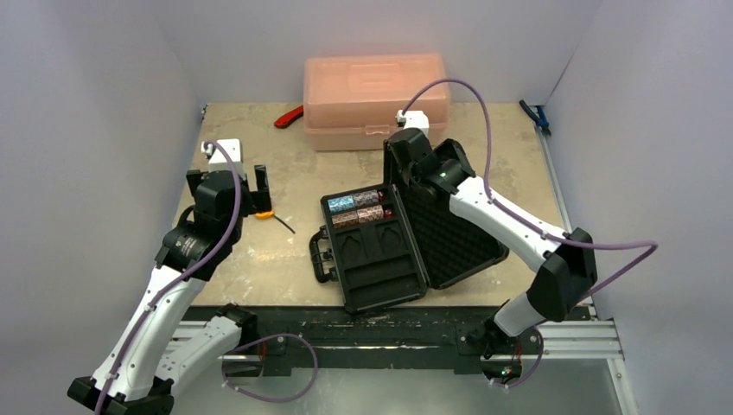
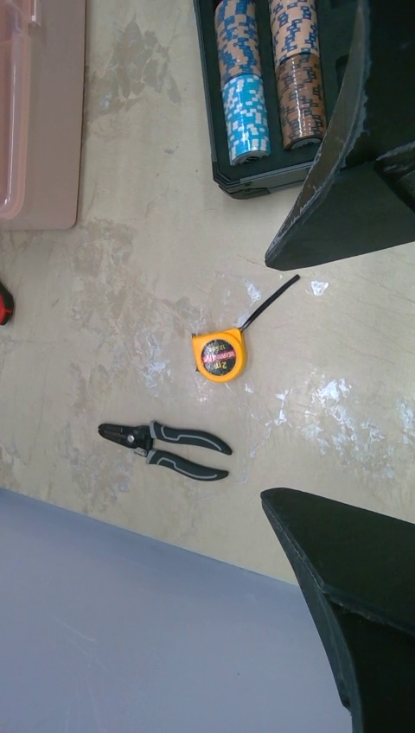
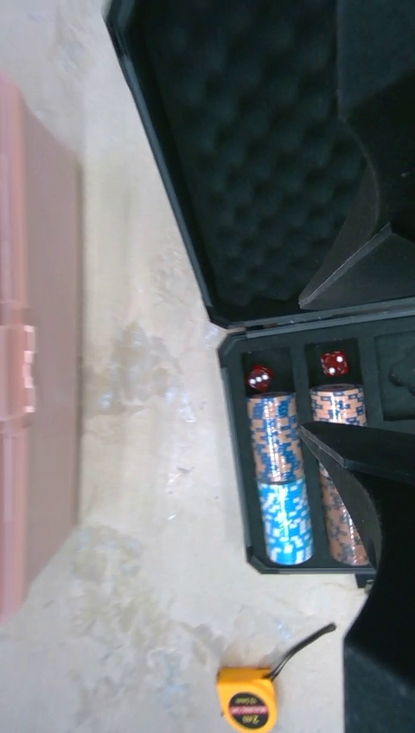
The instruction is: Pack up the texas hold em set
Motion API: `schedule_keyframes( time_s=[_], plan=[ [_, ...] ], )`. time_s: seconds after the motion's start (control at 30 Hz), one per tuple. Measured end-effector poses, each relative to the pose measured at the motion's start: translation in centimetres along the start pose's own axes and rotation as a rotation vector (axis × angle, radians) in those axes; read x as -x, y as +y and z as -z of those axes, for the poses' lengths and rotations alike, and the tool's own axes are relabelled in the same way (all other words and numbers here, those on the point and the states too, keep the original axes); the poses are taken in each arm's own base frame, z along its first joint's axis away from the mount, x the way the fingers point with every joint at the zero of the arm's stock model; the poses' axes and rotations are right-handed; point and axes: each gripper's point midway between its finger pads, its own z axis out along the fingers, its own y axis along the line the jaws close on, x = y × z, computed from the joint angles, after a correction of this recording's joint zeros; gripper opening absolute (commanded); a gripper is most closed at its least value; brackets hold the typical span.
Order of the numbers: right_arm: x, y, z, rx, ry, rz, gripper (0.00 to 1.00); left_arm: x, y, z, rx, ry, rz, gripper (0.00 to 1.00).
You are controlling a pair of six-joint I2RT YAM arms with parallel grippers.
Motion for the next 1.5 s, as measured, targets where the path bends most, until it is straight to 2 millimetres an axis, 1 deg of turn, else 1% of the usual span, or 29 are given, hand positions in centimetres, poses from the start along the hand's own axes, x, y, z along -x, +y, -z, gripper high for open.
schedule_keyframes(
  time_s=[0.13,0.23,0.3,0.4,0.47,0.57,0.6,0.7,0.77,0.87,0.97,1.1,1.17,1.33,1.37,1.5],
  plan=[
    [3.3,-1.0,2.4,-0.023,-0.085,0.013,0.6,0.0,-0.2,0.0,-0.008,0.001,0.0,0.97],
    [4.9,-2.6,3.6,-0.055,-0.129,0.026,0.6,0.0,-0.2,0.0,-0.013,0.003,0.0,0.97],
    [5.9,-4.1,4.1,-0.089,-0.149,0.029,0.6,-0.1,-0.3,0.0,-0.019,0.003,0.0,0.97],
    [7.3,-6.9,4.2,-0.155,-0.165,0.016,0.6,-0.1,-0.7,0.0,-0.038,0.007,0.0,0.97],
    [7.9,-9.2,4.1,-0.209,-0.165,-0.01,0.59,-0.2,-1.1,0.1,-0.061,0.009,0.0,0.96],
    [8.3,-12.8,4.0,-0.288,-0.157,-0.06,0.56,-0.2,-1.7,0.1,-0.097,0.011,-0.002,0.95],
    [8.4,-14.3,4.0,-0.32,-0.156,-0.088,0.54,-0.2,-2.0,0.2,-0.115,0.013,-0.003,0.95],
    [8.5,-17.6,4.4,-0.383,-0.167,-0.16,0.49,-0.1,-2.9,0.3,-0.165,0.01,-0.001,0.93],
    [8.0,-20.1,4.7,-0.427,-0.171,-0.22,0.47,-0.1,-3.7,0.4,-0.205,0.009,-0.005,0.93],
    [6.5,-23.7,4.8,-0.493,-0.156,-0.301,0.46,-0.5,-5.5,0.7,-0.293,0.019,-0.03,0.92],
    [4.7,-25.6,4.2,-0.512,-0.12,-0.36,0.4,-1.0,-7.6,1.2,-0.393,0.038,-0.057,0.91],
    [2.1,-26.0,3.0,-0.468,-0.052,-0.418,0.38,-1.9,-10.0,1.8,-0.511,0.075,-0.091,0.91],
    [0.7,-25.8,2.5,-0.443,-0.016,-0.435,0.37,-2.1,-10.6,2.1,-0.546,0.084,-0.098,0.91],
    [-3.4,-24.6,1.2,-0.37,0.095,-0.461,0.3,-2.3,-11.6,2.7,-0.602,0.092,-0.105,0.91],
    [-4.0,-24.5,1.1,-0.364,0.106,-0.465,0.28,-2.4,-11.8,2.8,-0.61,0.094,-0.107,0.9],
    [-4.3,-24.2,0.9,-0.319,0.103,-0.494,0.28,-2.6,-12.2,3.0,-0.635,0.102,-0.12,0.9]
  ],
)
